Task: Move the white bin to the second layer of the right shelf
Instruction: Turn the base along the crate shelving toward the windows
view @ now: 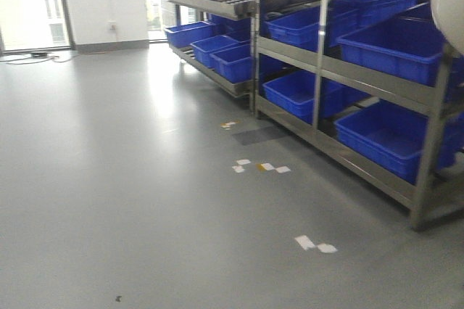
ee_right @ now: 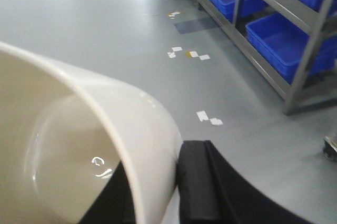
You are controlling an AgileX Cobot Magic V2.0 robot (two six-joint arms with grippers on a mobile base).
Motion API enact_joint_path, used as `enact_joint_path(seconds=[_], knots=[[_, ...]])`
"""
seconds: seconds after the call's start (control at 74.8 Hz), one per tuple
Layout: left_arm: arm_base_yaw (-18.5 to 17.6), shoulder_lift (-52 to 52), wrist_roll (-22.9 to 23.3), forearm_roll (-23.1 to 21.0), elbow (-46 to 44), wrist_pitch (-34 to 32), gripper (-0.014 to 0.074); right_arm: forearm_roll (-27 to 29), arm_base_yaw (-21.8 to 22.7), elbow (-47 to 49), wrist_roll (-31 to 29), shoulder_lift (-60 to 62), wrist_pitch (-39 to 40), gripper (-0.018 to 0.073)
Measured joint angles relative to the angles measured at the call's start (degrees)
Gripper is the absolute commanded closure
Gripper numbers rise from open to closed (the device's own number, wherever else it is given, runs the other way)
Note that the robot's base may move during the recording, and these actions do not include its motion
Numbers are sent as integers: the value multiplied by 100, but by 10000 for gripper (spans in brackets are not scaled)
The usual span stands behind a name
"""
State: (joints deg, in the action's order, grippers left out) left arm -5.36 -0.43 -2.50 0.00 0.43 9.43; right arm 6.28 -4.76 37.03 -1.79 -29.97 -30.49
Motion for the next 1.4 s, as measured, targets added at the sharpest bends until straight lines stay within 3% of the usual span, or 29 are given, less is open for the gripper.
enact_joint_path(seconds=[1.404], knots=[[0,0,0,0,0,0,512,0,0,0,0,0,0,503]])
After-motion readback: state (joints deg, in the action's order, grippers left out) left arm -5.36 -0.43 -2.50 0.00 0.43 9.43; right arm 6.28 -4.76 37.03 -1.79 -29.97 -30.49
